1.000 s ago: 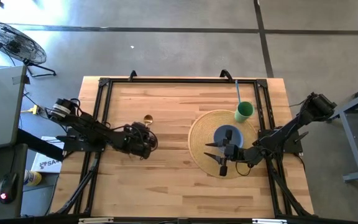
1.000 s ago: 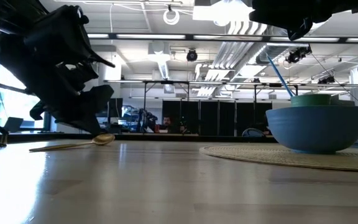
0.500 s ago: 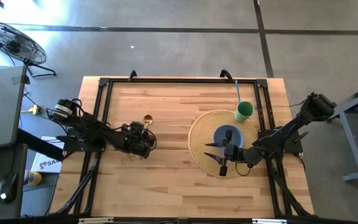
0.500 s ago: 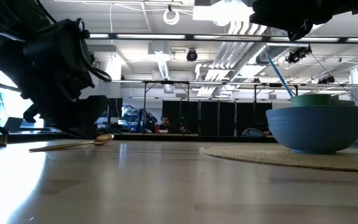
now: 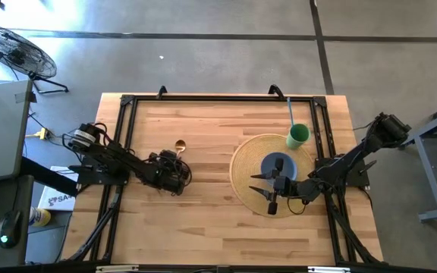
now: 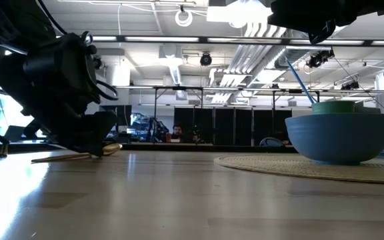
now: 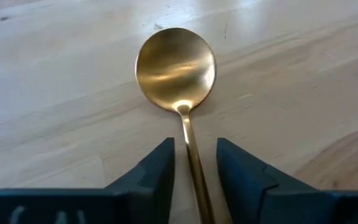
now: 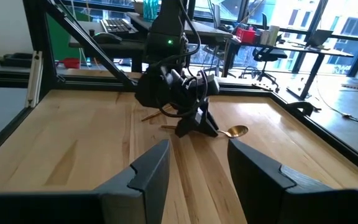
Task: Pick & Place Utensil
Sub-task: Put the spoon into the blue bowl
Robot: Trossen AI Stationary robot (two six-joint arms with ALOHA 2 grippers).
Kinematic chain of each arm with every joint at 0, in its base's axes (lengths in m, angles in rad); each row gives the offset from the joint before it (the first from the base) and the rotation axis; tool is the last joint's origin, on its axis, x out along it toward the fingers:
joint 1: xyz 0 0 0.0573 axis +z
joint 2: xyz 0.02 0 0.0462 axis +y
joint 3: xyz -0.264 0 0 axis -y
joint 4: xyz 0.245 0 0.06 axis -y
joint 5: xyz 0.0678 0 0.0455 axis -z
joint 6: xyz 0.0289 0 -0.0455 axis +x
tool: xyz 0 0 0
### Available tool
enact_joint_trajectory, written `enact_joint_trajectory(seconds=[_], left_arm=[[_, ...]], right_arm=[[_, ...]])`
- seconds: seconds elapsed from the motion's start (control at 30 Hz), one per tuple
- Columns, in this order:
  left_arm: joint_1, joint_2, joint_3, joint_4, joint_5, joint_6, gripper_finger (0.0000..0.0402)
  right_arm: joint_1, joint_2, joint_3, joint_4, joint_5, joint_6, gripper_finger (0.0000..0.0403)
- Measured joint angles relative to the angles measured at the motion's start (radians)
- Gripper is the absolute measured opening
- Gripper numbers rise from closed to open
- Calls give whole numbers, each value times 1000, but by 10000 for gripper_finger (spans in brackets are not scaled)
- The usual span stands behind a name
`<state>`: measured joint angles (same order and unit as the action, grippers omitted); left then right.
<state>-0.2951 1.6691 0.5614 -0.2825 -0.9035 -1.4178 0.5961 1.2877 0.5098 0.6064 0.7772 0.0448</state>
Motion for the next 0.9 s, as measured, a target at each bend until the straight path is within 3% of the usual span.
enact_joint_trajectory(seconds=[0.27, 0.5, 0.7, 0.9], left_arm=[[0, 0, -1, 7, 2, 26, 14], [1, 3, 36, 186, 43, 309, 28], [1, 2, 107, 384, 114, 641, 8], [0, 27, 160, 420, 226, 762, 15]], right_arm=[[1, -20, 0, -27, -7, 0, 156], [22, -64, 0, -104, -9, -36, 156], [46, -64, 0, -109, -11, -75, 156], [53, -57, 0, -114, -105, -72, 156]])
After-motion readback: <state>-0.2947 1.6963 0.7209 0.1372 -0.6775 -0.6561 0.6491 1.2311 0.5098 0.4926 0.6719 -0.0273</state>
